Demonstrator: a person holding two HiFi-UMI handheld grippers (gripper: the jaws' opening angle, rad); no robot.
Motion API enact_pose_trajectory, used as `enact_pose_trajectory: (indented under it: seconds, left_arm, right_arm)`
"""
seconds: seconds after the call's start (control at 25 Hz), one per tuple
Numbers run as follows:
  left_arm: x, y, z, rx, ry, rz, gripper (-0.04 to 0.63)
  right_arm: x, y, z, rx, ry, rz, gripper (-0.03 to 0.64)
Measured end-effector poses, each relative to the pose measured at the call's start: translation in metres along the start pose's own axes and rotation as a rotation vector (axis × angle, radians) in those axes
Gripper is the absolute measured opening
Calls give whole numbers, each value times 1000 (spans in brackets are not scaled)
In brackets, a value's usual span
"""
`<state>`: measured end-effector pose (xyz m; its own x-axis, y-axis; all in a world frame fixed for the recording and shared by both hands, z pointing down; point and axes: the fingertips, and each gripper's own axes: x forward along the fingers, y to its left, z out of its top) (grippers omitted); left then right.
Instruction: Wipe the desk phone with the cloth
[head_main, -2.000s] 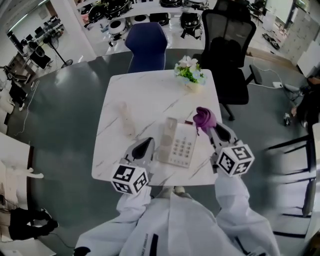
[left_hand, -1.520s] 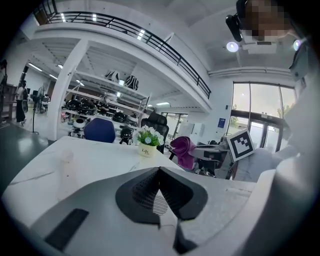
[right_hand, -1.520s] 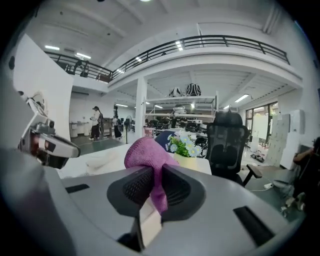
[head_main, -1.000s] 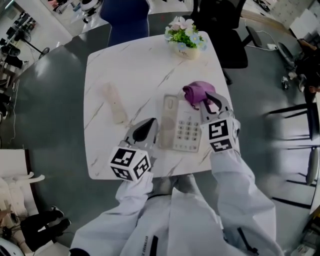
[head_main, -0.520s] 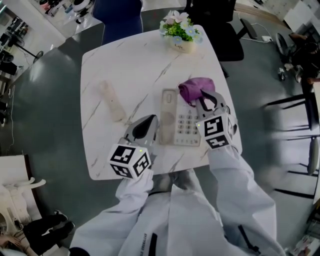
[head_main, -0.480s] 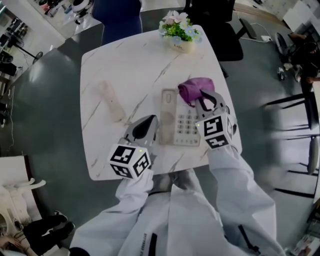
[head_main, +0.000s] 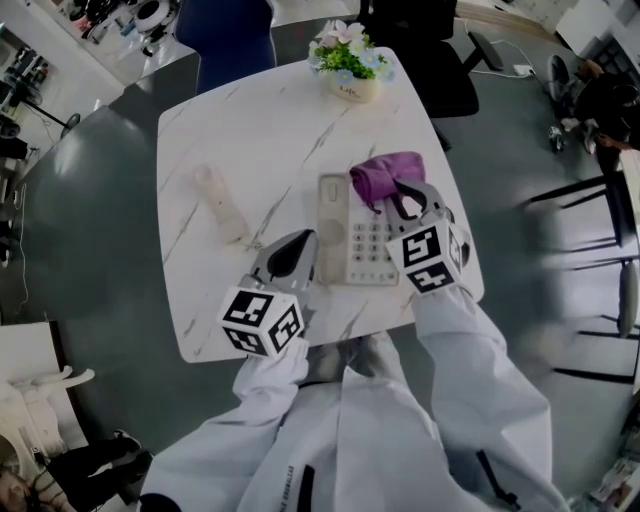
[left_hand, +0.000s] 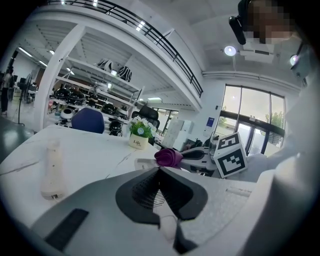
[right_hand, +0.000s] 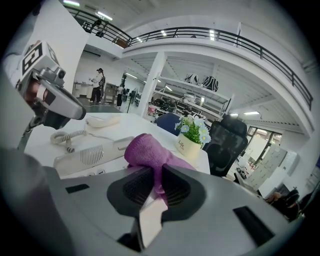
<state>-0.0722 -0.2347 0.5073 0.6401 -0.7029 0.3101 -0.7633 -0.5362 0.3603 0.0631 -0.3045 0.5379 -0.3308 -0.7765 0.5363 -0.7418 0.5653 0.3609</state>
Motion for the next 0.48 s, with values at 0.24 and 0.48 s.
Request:
enact_pose_trajectory:
  seconds: [0.24,0.48]
  left_arm:
    - [-4,-7,-4,7,-2,-2,-2]
    - [-9,-19,-5,8,-6,7,-2]
  right_arm:
    - [-3,8,-4,-5,28,32,32]
    - [-10,18,-8,-6,52,71,32]
